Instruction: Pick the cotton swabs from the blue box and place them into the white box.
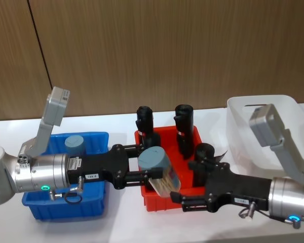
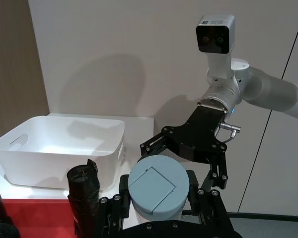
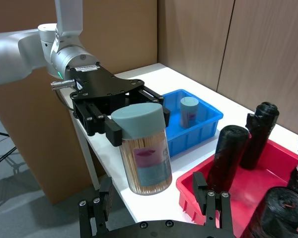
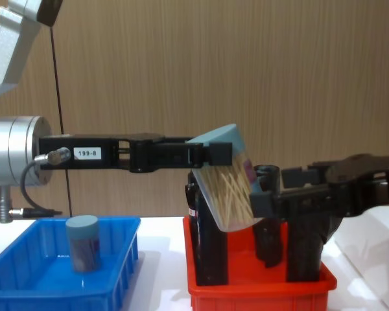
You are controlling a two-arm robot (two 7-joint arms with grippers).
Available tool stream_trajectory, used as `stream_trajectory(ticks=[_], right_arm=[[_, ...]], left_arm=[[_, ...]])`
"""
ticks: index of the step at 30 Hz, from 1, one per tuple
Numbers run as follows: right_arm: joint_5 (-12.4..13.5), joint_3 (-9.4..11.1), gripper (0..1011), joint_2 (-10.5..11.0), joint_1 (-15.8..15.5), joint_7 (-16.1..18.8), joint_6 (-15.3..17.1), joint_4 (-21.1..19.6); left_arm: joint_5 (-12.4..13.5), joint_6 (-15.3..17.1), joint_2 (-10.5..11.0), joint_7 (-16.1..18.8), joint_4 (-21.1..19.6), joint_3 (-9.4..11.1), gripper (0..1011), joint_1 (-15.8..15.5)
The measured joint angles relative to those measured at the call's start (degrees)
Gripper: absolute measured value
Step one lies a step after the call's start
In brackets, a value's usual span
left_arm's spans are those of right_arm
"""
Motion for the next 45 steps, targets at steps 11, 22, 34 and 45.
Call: stream_trajectory(ticks=[11, 22, 34, 45], right_arm=[[-1.82, -1.95, 1002, -1.96, 1.86, 0.47, 0.26, 1.94], [-4.37, -3.69, 1002, -4.05, 4.05, 0.09, 0.07, 4.7], [-5.58, -4.69, 945, -5.15, 5.4, -0.96, -0.23, 6.15], [-5.54, -5.17, 778, -5.2, 5.82, -1.36, -0.27, 6.11]], left_arm=[[0.0, 0.0, 0.0, 0.0, 0.0, 0.0, 664, 0.0], [0.0, 0.0, 0.0, 0.0, 0.0, 0.0, 664, 0.0], [0.0, 0.0, 0.0, 0.0, 0.0, 0.0, 664, 0.0], [-0.01, -0.01, 0.0, 0.1, 0.0, -0.02, 664, 0.0]])
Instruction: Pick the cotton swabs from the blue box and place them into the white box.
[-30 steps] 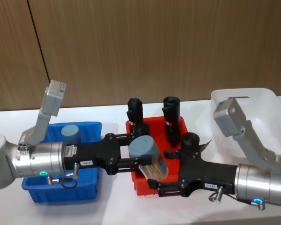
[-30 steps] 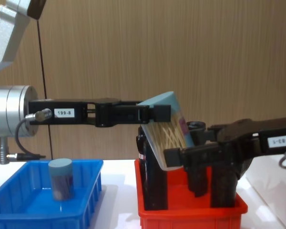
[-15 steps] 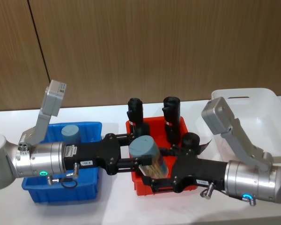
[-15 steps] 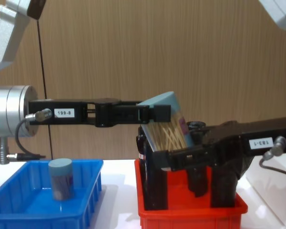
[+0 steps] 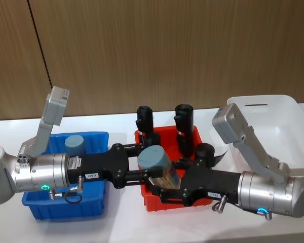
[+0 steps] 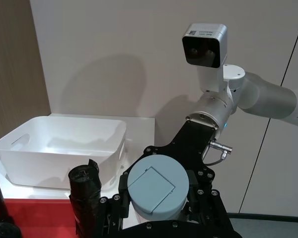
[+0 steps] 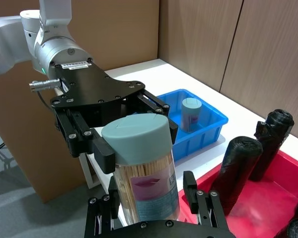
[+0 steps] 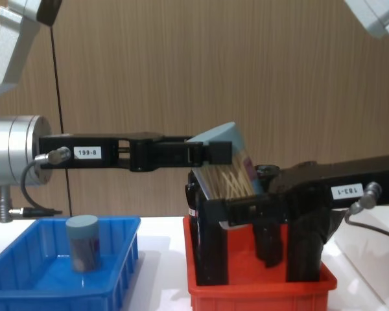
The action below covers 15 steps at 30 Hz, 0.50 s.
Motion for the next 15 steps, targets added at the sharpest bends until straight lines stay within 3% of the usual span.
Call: stream_trajectory(ticks=[15], right_arm=[[0.71, -0.4, 684, 0.49, 0.15, -0.34, 0.44, -0.73]], left_arm=[[0.0, 0.0, 0.0, 0.0, 0.0, 0.03, 664, 0.0]])
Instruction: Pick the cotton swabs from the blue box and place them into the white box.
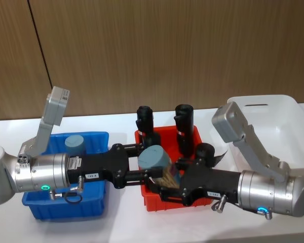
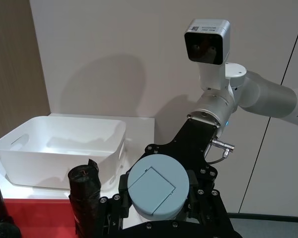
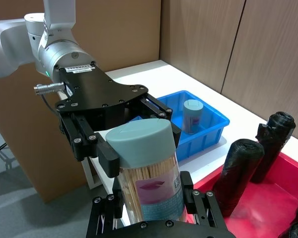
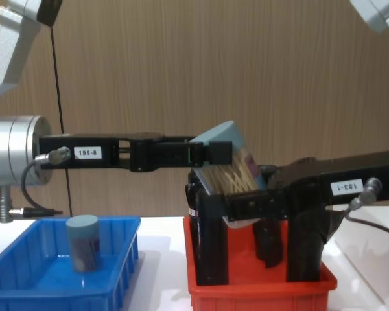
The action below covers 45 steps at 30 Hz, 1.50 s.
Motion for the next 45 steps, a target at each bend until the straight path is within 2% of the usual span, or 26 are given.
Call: stream_trajectory(ticks=[17, 30, 40, 45], right_arm=[[1.01, -0.38, 656, 0.73, -0.16, -0.38, 0.28, -0.73], [2.42, -0.58, 654, 1.27, -0.35, -0.7, 0.05, -1.19], [4.25, -0.08, 654, 2.22, -0.74, -1.82, -0.54, -1.57], [6.19, 0.83, 654, 3.45, -1.4, -3.3, -1.19, -1.95]], left_arm=[[-0.05, 0.02, 0.0, -0.19, -0.01, 0.0, 664, 0.0], [0.1, 0.05, 0.0, -0.18, 0.02, -0.01, 994, 0.0], [0.04, 0.01, 0.0, -0.16, 0.0, 0.0, 1004, 0.0], [0.01, 0.0, 0.0, -0.15, 0.0, -0.01, 1004, 0.0]])
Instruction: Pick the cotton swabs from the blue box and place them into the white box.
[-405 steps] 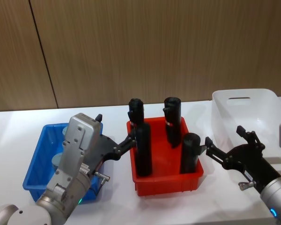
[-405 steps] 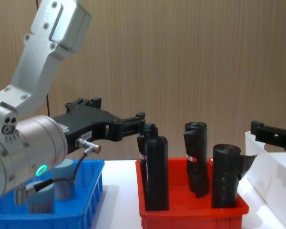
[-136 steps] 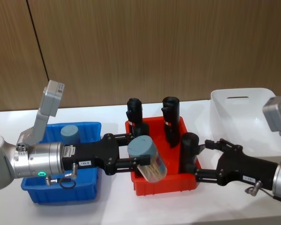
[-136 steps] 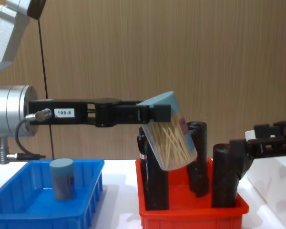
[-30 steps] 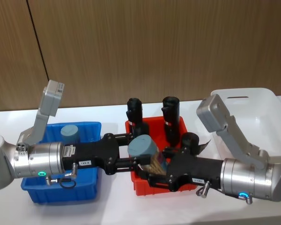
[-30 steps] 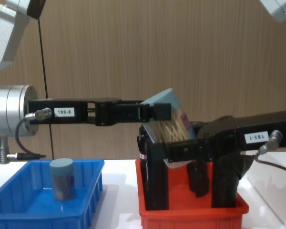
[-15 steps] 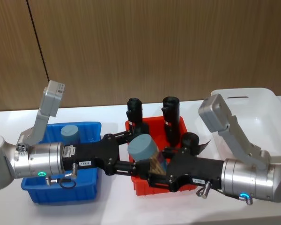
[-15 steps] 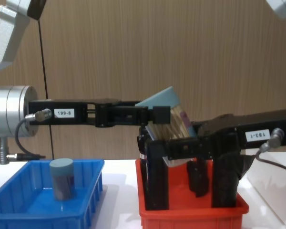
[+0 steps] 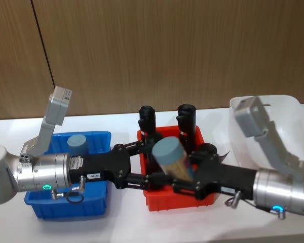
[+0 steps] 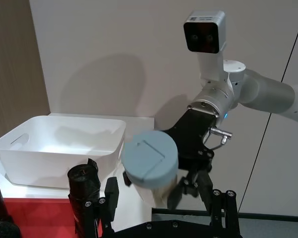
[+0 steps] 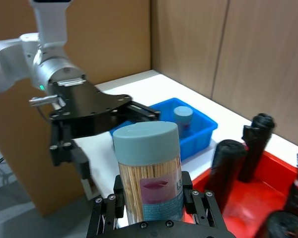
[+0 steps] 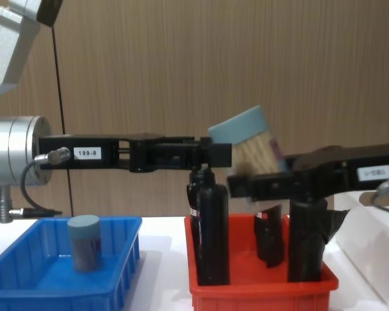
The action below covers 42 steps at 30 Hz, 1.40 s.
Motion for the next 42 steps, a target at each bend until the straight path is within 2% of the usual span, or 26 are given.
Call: stream_trajectory(ticks=[11, 21, 33, 37, 42], right_arm=[[5.49, 3.24, 654, 3.89, -2.26, -5.53, -2.28, -0.44], [8.71, 5.73, 654, 6.3, -3.39, -11.19, -3.92, 0.91], [9.42, 7.31, 654, 6.78, -2.3, -17.81, -4.67, 5.42], [8.88, 7.5, 654, 6.22, -1.02, -19.89, -4.71, 8.15], [7.44, 7.46, 654, 4.84, 1.76, -22.56, -4.7, 13.48]], left_arm=[[0.0, 0.0, 0.0, 0.04, 0.0, 0.0, 1004, 0.0], [0.0, 0.01, 0.0, 0.06, 0.0, 0.0, 1004, 0.0], [0.0, 0.01, 0.0, 0.06, 0.0, 0.0, 1004, 0.0], [0.0, 0.01, 0.0, 0.06, 0.0, 0.0, 1004, 0.0], [0.0, 0.01, 0.0, 0.06, 0.0, 0.0, 1004, 0.0]])
